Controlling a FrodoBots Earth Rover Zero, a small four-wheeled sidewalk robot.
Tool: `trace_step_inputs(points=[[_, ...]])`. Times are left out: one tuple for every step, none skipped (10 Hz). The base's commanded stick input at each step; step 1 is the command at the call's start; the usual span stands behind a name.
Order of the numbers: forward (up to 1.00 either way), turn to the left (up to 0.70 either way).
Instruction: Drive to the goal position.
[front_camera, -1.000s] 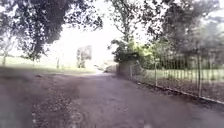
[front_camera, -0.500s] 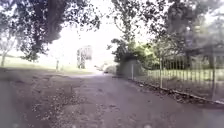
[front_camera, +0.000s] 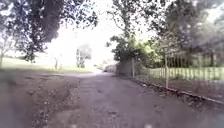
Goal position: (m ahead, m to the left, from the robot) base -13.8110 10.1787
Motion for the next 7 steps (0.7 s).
trace_step_inputs(points=[[0.70, 0.31], [0.70, 0.16], [0.70, 0.01], [0.70, 0.01], [0.70, 0.01], [0.70, 0.01], [0.70, 0.01]])
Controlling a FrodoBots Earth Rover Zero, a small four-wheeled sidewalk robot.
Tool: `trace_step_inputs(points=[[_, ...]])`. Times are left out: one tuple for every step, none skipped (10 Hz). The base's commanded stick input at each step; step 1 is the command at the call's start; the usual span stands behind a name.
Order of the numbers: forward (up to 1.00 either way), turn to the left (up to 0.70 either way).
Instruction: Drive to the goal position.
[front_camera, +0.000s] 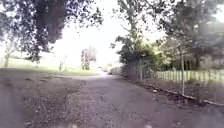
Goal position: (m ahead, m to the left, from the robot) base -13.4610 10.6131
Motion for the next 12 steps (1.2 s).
trace_step_inputs(points=[[0.70, 0.01], [0.70, 0.01], [0.70, 0.01], [0.70, 0.01], [0.70, 0.01], [0.70, 0.01], [0.70, 0.01], [0.70, 0.01], [0.70, 0.01], [0.70, 0.01], [0.70, 0.01], [0.70, 0.01]])
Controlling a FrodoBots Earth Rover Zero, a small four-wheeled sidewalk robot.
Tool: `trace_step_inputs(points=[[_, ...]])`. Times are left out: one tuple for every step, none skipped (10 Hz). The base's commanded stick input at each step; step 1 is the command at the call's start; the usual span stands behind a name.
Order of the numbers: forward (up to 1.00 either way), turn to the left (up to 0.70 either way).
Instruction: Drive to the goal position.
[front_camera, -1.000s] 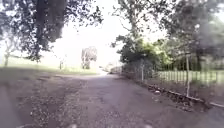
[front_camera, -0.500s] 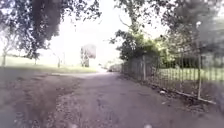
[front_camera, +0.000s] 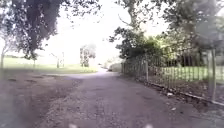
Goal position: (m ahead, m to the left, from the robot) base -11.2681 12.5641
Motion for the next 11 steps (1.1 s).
trace_step_inputs(points=[[0.70, 0.03], [0.70, 0.19], [0.70, 0.32], [0.70, 0.36], [0.70, 0.36], [0.70, 0.36], [0.70, 0.30], [0.70, 0.04], [0.70, 0.01], [0.70, 0.01], [0.70, 0.01]])
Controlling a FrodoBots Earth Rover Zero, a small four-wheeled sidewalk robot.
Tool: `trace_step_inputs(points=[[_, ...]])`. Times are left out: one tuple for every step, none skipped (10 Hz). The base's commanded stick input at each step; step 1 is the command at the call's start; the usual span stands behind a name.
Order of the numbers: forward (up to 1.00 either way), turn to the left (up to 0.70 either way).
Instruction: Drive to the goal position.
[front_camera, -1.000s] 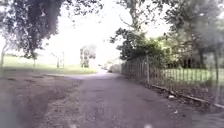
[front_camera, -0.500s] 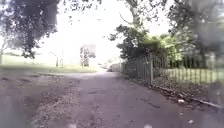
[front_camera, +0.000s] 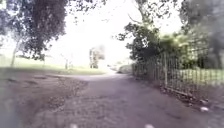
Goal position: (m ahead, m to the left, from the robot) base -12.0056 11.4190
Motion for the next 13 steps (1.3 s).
trace_step_inputs(points=[[0.70, 0.01], [0.70, 0.01], [0.70, 0.01], [0.70, 0.01], [0.70, 0.01], [0.70, 0.01], [0.70, 0.01], [0.70, 0.01], [0.70, 0.01], [0.70, 0.01], [0.70, 0.01], [0.70, 0.01], [0.70, 0.01]])
